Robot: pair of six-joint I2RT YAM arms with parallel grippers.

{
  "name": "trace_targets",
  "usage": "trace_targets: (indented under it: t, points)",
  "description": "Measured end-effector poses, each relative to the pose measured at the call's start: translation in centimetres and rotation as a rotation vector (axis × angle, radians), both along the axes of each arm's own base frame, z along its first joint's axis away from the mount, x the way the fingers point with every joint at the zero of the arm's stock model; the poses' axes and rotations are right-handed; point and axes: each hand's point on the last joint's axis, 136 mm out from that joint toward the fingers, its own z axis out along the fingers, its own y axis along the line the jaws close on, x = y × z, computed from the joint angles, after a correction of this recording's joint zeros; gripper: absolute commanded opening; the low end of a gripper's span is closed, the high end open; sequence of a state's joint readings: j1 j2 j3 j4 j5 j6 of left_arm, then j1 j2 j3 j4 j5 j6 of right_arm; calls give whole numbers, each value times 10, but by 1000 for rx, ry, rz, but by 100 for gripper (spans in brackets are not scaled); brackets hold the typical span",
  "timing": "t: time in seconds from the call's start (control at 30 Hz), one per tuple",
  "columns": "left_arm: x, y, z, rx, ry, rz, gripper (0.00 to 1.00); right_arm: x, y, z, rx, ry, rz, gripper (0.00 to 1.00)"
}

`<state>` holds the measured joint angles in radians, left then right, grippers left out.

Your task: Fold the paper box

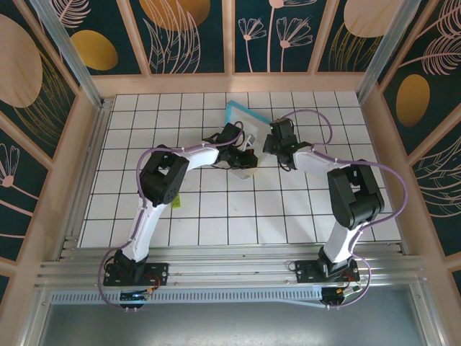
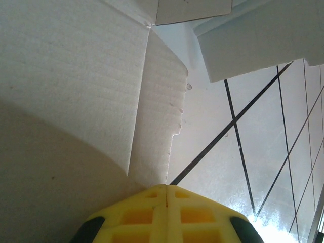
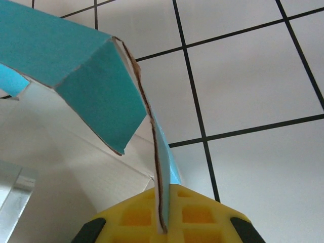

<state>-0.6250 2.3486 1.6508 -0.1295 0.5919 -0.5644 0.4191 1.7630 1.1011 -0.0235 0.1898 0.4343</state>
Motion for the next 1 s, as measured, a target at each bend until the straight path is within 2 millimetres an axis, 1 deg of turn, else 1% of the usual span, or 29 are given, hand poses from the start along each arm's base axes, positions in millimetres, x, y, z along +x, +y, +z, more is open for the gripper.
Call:
trace_targets:
  t: [0.47, 0.63, 0.77, 0.8, 0.87, 1.0]
  points:
    - [0, -2, 1, -18, -2, -6, 0, 3, 16, -2, 144, 7, -87, 7]
    - [0, -4, 1, -35, 10, -3, 0, 3, 27, -3, 162, -14, -109, 7]
    - [-1, -4, 3, -55, 14, 11, 0, -1, 30, -8, 143, -46, -121, 6]
    - [-1, -4, 3, -57, 14, 17, 1, -2, 30, -8, 140, -55, -122, 6]
    - [-1, -4, 4, -59, 12, 29, 9, -3, 30, -10, 133, -75, -125, 6]
    - [-3, 3, 9, -55, 19, 70, 16, -5, 27, -11, 117, -103, -128, 6]
